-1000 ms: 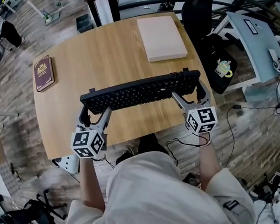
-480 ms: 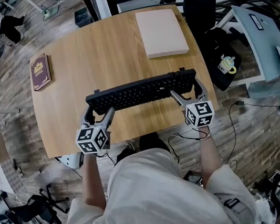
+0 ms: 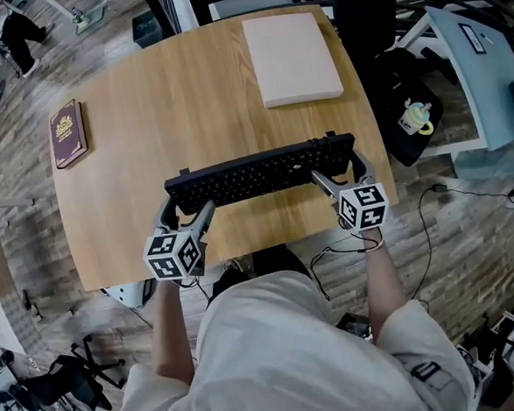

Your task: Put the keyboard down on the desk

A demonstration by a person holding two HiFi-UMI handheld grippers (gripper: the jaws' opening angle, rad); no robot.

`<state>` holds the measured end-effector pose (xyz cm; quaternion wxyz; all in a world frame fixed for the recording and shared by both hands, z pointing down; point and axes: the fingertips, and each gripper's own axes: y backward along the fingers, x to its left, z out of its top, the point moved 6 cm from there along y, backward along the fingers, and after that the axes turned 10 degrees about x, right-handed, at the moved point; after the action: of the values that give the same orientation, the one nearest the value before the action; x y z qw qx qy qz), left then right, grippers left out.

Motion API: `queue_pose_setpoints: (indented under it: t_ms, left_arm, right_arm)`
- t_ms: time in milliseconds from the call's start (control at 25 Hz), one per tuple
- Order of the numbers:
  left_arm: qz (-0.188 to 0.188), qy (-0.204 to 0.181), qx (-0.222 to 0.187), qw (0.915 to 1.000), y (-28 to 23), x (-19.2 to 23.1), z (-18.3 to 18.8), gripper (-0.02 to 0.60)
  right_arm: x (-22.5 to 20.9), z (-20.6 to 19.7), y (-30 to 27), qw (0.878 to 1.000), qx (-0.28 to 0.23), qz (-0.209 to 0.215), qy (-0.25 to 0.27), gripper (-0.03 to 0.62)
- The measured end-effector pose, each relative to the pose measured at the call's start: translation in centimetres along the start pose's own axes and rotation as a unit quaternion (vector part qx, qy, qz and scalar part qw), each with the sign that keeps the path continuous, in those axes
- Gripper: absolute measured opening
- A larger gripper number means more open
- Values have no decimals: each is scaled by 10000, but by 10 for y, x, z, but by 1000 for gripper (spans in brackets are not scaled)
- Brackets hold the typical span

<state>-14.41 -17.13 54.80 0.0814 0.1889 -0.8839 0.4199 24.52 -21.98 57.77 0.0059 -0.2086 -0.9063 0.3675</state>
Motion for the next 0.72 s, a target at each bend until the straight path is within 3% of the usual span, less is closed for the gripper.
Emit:
queue_pose_setpoints:
  t_ms: [720]
  left_arm:
    - [161, 237, 568, 9980, -36, -14, -26, 422]
  right_arm:
    - [-33, -44, -36, 9958, 808, 308, -317, 482]
